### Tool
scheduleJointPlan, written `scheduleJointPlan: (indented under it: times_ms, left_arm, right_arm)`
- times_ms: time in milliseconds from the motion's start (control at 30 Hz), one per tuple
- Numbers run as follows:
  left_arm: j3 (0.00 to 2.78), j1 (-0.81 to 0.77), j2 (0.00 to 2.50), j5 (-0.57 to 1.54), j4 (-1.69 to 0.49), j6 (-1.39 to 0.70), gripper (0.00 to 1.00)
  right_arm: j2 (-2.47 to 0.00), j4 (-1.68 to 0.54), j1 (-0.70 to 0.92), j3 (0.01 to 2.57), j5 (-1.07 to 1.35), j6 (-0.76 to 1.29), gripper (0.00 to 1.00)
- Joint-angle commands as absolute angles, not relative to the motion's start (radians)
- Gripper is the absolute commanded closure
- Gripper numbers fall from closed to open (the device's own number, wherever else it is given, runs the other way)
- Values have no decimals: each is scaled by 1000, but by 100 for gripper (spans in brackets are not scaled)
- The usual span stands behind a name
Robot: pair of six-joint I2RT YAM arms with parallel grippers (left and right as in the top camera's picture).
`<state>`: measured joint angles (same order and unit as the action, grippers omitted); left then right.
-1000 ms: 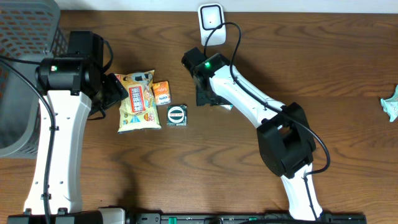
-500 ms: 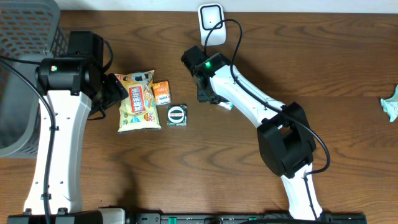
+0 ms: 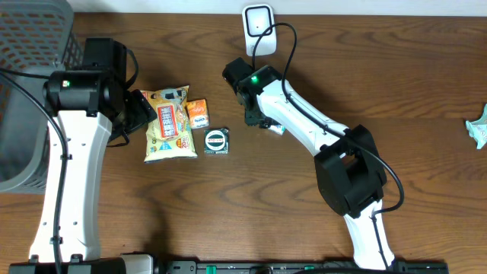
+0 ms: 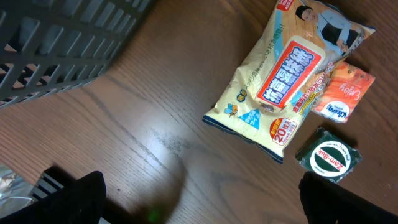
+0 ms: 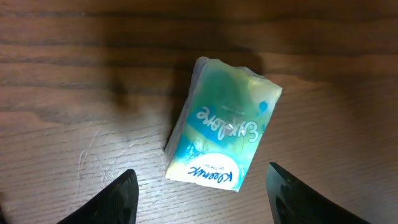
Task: Scan the item barcode
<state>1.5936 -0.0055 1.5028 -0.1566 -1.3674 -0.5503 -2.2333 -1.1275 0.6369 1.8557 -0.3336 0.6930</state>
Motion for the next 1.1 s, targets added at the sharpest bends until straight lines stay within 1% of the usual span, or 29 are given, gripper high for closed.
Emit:
scheduleJointPlan:
  times_ms: [0,167,300,400,533,567,600,733,767,800,933,1067]
  left_arm:
    - [1594,-2,1503,-166,-1372,-555,2]
    - [1594,-2,1503,-166,-1372,-555,2]
    - [1594,-2,1503,-166,-1372,-556,2]
    - [1593,-2,1503,-166,-1372,-555,2]
    - [1594,-2,1503,-166,-1372,-556,2]
    - [1594,-2,1503,-166,-1372,-556,2]
    - [1594,-2,1503,-166,-1372,-555,2]
    - [1594,-2,1503,-166,-1372,-556,2]
    - [1594,-2,1503,-166,-1372,-556,2]
    - [1594,-2,1503,-166,-1372,-556,2]
    - [1594,-2,1503,-166,-1372,-556,2]
    - [1593,-2,1503,-166,-1372,-556,2]
  right_arm:
    - [-2196,-1118,644,1835,-364,730,40]
    - [-2196,-1068,642,1797,-365,729,45]
    - [-2196,-1008,642,1747,-370,724,46]
    - [-2196,-957,642,1699,-392,724,50]
    - [-2196,-906,640,1633,-399,724,53]
    - [-2196,-900,640,1621,-406,724,55]
    - [-2196,-900,640,1611,-414,724,61]
    - [-2194,-923,640,1604,-417,699,91]
    - [-2191,-937,639,1609,-416,691,97]
    - [-2187,-957,636,1616,-416,691,99]
    - [-2152,-1031,612,1663,-375,682,99]
    - [-2099,-1042,564,1718,-166,533,99]
